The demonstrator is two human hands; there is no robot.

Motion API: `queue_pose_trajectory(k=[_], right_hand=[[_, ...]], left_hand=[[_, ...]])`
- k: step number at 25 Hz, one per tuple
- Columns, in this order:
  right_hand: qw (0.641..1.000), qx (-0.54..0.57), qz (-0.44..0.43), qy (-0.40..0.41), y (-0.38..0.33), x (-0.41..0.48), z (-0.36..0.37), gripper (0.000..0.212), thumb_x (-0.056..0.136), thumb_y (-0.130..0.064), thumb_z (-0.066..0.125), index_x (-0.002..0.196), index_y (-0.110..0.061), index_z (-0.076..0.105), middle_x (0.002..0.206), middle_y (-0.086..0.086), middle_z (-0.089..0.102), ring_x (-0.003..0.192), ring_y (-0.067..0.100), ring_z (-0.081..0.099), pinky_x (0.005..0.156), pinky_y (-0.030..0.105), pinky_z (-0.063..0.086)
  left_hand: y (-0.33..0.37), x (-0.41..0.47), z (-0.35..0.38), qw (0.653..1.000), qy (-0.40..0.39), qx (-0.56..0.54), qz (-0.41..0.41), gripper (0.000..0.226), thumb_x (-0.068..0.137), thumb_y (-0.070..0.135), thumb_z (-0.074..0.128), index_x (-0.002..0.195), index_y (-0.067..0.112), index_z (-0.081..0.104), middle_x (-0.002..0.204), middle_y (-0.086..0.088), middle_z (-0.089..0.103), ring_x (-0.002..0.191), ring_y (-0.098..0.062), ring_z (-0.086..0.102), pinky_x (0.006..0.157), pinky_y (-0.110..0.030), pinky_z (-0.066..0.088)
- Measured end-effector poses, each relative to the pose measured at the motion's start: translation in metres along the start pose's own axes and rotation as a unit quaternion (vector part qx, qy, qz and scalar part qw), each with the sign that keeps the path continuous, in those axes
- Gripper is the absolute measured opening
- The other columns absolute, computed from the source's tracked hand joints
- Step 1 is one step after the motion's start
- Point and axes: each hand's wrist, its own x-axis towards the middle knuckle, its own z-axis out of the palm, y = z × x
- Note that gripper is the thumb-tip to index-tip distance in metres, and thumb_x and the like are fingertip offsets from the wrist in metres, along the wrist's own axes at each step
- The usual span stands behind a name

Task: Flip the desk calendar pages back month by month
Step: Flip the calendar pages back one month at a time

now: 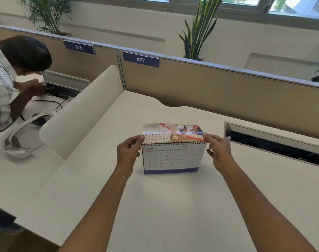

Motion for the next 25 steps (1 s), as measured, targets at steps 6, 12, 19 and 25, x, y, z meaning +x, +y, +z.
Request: queue_pose_trajectory(k=[6,12,19,25], right_hand=[[1.000,0.001,-0.008,-0.019,0.006,0.003,0.000,0.027,0.094,-0.037,0.071,0.104,-0.012,0.072,0.100,0.011,0.073,0.096,0.022,0.058,0.097,0.048,0.040],[0.997,0.001,-0.037,-0.060,0.017,0.000,-0.010,0.032,0.092,-0.043,0.071,0.089,-0.011,0.076,0.096,0.005,0.078,0.095,0.016,0.064,0.095,0.039,0.032],[0.997,-0.013,-0.034,-0.065,0.022,-0.002,-0.011,0.032,0.093,-0.045,0.068,0.086,-0.015,0.076,0.093,0.000,0.079,0.097,0.018,0.063,0.098,0.045,0.029],[0.996,-0.055,-0.029,-0.059,0.023,-0.003,-0.011,0.047,0.093,-0.055,0.062,0.095,-0.011,0.078,0.096,-0.001,0.080,0.097,0.017,0.064,0.098,0.047,0.036]], left_hand=[[-0.002,-0.003,0.002,1.000,0.018,-0.006,-0.021,0.010,0.088,0.037,0.082,0.092,0.028,0.081,0.081,0.012,0.078,0.082,-0.017,0.067,0.069,-0.031,0.047],[-0.005,-0.012,-0.003,1.000,-0.013,0.001,-0.019,0.017,0.086,0.043,0.082,0.089,0.027,0.084,0.090,0.013,0.081,0.084,-0.009,0.066,0.074,-0.031,0.048],[-0.008,-0.016,-0.002,1.000,-0.009,0.021,-0.004,0.001,0.085,0.035,0.085,0.084,0.034,0.085,0.089,0.016,0.082,0.081,0.006,0.068,0.073,-0.033,0.047],[-0.012,-0.015,0.003,0.999,0.021,0.036,-0.018,0.016,0.081,0.049,0.084,0.074,0.035,0.084,0.078,0.021,0.079,0.067,0.012,0.063,0.073,-0.031,0.051]])
